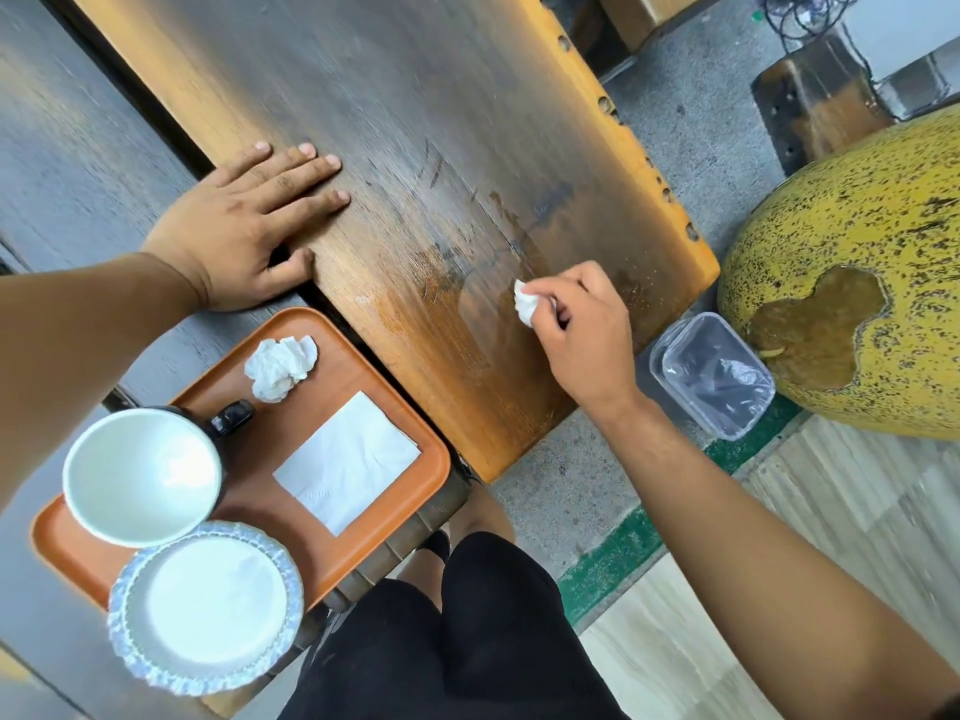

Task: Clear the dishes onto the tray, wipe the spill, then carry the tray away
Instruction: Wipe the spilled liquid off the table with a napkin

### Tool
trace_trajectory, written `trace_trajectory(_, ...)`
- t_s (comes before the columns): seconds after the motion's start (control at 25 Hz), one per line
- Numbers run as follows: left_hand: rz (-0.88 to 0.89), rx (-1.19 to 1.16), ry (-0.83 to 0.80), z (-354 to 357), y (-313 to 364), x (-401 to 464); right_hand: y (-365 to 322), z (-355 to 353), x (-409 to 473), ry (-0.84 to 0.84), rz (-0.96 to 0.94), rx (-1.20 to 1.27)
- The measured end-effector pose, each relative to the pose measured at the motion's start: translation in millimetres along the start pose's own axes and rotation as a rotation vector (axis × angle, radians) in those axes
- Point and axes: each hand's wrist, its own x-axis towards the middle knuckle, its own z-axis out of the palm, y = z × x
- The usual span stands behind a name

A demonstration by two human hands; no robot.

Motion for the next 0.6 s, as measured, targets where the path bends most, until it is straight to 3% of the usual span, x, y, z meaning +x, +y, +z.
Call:
trace_trajectory(0.16,-0.007,0.004,-0.006,-1.1,-0.2,0.9,-17.8,23.4,14.9,-0.056,-0.062,-0.019)
trace_trajectory(0.44,-0.002,-0.007,-0.005,0.7,-1.3,-0.9,-5.6,4.4,-112.5,-0.480,-0.229,0.087)
trace_trajectory(0.6,-0.004,-0.010,0.003,0.1,-1.4,-1.5,4.9,-15.6,-81.1,-0.191,0.067,0.087)
